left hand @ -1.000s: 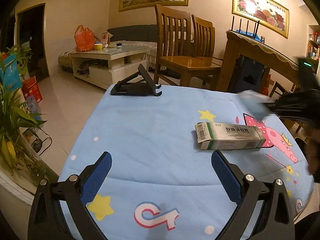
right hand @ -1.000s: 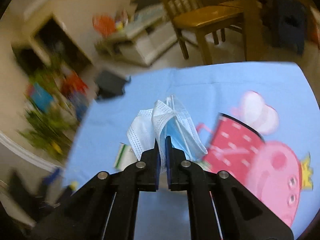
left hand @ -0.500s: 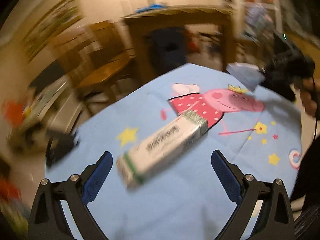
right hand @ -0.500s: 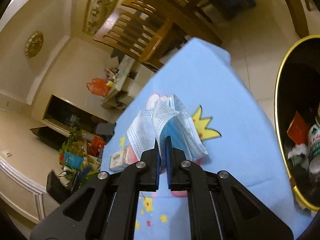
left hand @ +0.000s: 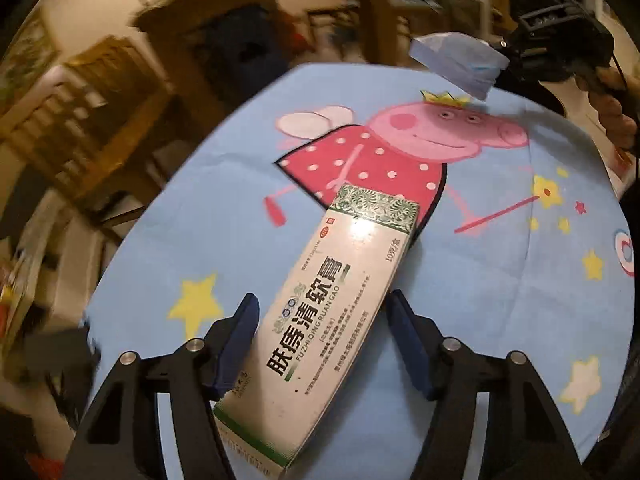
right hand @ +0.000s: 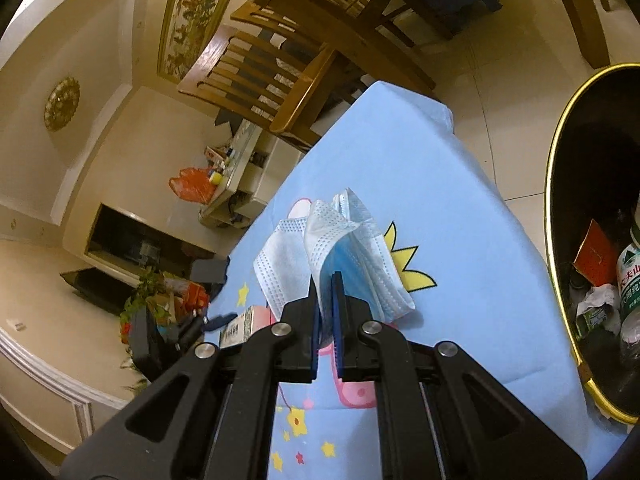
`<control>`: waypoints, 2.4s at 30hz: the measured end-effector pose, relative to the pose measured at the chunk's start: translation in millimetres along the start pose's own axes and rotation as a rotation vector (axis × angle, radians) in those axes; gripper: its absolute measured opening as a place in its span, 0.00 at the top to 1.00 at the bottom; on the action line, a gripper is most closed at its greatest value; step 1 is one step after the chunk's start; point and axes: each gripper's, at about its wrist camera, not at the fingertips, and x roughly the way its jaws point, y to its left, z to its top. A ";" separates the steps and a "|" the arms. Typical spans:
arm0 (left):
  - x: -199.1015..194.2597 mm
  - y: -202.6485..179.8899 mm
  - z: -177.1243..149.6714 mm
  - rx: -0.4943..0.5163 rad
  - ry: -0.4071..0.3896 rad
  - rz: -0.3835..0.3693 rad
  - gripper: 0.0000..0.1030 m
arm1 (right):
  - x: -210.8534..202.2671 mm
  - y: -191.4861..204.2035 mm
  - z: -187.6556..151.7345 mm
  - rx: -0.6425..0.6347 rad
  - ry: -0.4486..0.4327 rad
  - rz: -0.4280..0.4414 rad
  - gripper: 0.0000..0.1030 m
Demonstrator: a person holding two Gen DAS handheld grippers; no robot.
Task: Collect trash
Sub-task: 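Grasp the blue face mask with the right tool while the left tool grasps the ointment box, then carry mask and ointment box over the bin and open both tools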
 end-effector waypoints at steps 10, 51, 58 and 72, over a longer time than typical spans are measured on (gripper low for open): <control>-46.4 -39.5 -27.2 -0.442 -0.089 0.057 0.45 | -11.7 13.3 -4.0 -0.080 -0.057 -0.063 0.92; -10.4 -173.9 184.8 -0.432 -0.133 0.190 0.45 | -163.2 -43.5 -0.7 -0.093 -0.512 -0.647 0.36; 8.0 -193.1 199.8 -0.385 -0.109 0.170 0.45 | -210.6 -49.5 -10.9 -0.015 -0.697 -0.576 0.23; 38.2 -230.4 271.2 -0.268 -0.147 0.085 0.27 | -271.7 -80.9 -13.9 0.105 -0.853 -0.491 0.15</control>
